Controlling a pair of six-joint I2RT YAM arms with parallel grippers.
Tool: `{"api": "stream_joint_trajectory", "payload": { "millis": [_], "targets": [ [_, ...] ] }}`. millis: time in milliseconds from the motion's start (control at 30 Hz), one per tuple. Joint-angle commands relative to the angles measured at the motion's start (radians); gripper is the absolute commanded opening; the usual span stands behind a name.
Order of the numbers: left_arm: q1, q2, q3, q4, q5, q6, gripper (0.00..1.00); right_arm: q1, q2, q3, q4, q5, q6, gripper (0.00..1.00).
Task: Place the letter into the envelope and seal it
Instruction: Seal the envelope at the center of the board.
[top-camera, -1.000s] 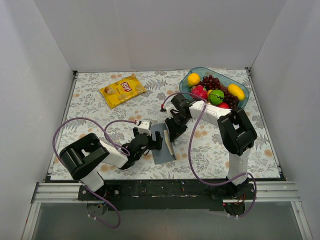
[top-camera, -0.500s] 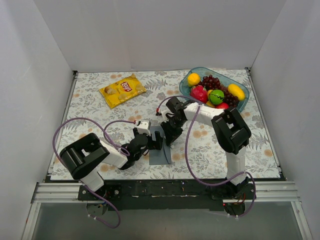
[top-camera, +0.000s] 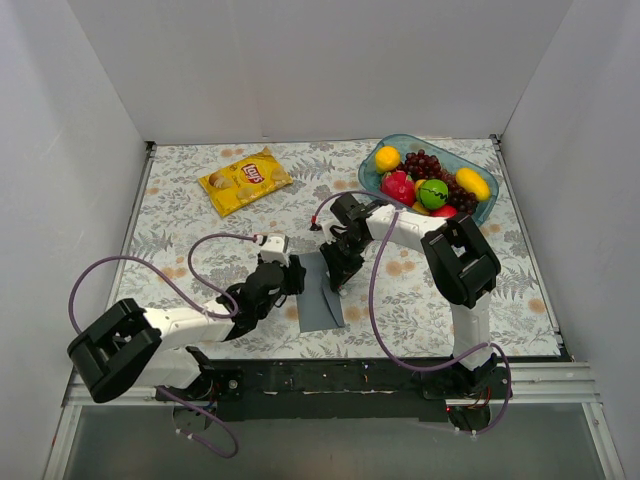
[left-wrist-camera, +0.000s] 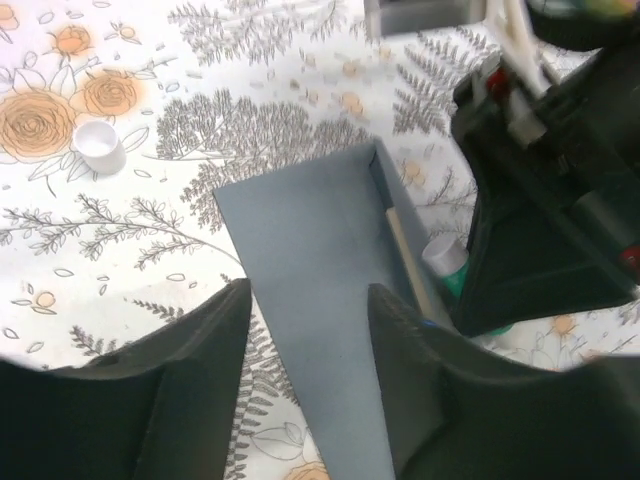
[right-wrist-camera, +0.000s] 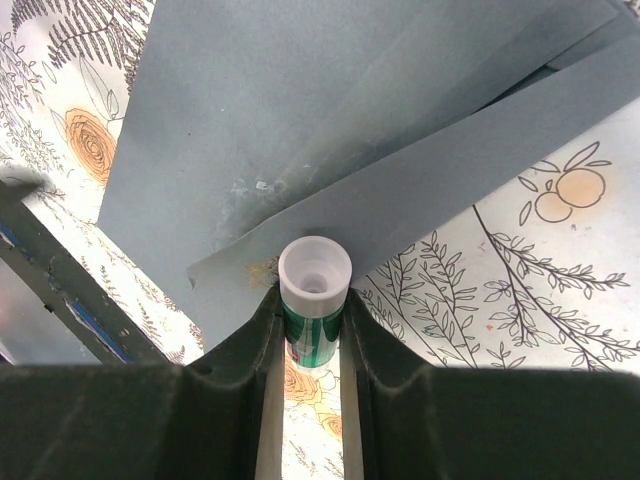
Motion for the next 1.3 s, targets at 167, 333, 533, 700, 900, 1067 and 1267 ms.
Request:
{"api": "stream_joint_trajectory", "payload": {
  "millis": [167,333,533,700,900,1067,1267],
  "targets": [
    [0.011,-0.063,0.078,-0.021,0.091,0.125,0.0,0.01,0.045,0.01,0.012,0.051,-0.016,0.01],
    [0.011,-0.091,0.032,0.161,0.359,0.191,0.0,0.01,0.045,0.009,0.012,0.054,-0.014,0.01],
    [0.011,-0.036,0.064,0.166,0.535,0.242,0.0,0.01,0.047,0.007,0.016,0.054,-0.013,0.01],
    [0.009,0.052,0.105,0.12,0.537,0.257,0.0,0.01,0.044,0.006,0.016,0.054,-0.01,0.01],
    [0.008,0.152,0.144,0.083,0.487,0.287,0.0,0.01,0.047,0.002,0.017,0.055,-0.01,0.01],
    [0.008,0.201,0.173,0.03,0.47,0.297,0.0,0.01,0.048,0.005,0.016,0.055,-0.01,0.01],
    [-0.001,0.191,0.17,-0.043,0.441,0.27,0.0,0.01,0.054,0.025,0.012,0.058,-0.01,0.01]
  ]
}}
